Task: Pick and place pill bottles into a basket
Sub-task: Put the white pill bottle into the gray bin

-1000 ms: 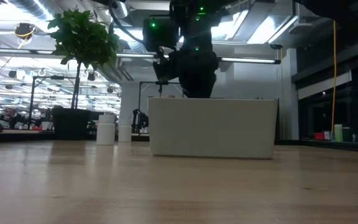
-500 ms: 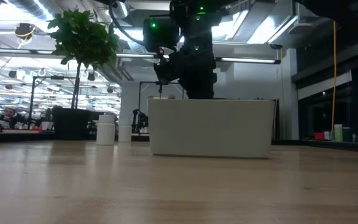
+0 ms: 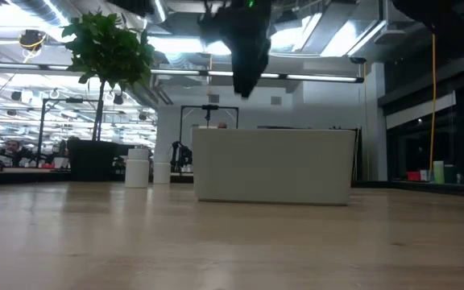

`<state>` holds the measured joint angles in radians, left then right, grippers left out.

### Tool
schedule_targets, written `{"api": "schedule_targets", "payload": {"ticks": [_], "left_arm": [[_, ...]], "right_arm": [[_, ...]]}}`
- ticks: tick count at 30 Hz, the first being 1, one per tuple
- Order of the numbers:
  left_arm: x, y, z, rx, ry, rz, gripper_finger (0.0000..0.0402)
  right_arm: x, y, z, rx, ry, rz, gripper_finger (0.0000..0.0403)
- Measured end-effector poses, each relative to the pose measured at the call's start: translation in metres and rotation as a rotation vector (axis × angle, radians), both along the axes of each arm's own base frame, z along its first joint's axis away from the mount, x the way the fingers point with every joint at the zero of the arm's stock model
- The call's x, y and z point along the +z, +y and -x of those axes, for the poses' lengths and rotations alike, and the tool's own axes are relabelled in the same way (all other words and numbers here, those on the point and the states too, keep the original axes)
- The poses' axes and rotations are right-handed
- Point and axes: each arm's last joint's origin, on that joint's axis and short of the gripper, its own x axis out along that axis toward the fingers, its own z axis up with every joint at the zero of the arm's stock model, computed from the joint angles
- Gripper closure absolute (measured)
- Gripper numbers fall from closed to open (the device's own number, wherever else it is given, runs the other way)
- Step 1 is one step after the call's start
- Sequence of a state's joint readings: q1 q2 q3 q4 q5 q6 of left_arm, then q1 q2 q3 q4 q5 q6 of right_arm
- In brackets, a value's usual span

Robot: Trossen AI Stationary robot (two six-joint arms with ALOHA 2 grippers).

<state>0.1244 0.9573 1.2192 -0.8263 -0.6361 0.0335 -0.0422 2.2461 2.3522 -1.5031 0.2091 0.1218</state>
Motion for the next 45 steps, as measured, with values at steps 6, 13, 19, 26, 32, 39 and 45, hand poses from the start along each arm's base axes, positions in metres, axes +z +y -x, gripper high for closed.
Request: {"api": "schedule_targets", "payload": {"ticks": [6,13,19,26,32,39,45], "left_arm": [[-0.038,0.010,-0.002,0.013,0.127,0.115,0.0084],[-0.089,0.027,-0.006,-0.008,0.242,0.263,0.0074],[-0.122,0.042,-0.017,-0.008,0.289,0.418,0.0043],[-0.153,0.057,-0.041,-0.043,0.343,0.547,0.0023],[-0.169,0.067,-0.056,-0.061,0.312,0.642,0.0014],[-0.185,0.080,-0.057,-0.007,0.359,0.678,0.0013],[-0.213,0.082,-0.046,0.013,0.396,0.756,0.0013]], "right_arm": [[0.055,-0.017,0.053,-0.147,-0.090,0.261,0.0107],[0.106,-0.018,0.126,-0.280,-0.363,0.295,0.0124],[0.109,-0.015,0.168,-0.297,-0.518,0.293,0.0126],[0.080,-0.012,0.193,-0.292,-0.517,0.291,0.0126],[0.051,-0.011,0.195,-0.248,-0.462,0.250,0.0126],[0.038,-0.009,0.193,-0.223,-0.449,0.196,0.0126],[0.038,-0.009,0.192,-0.219,-0.457,0.193,0.0126]]}}
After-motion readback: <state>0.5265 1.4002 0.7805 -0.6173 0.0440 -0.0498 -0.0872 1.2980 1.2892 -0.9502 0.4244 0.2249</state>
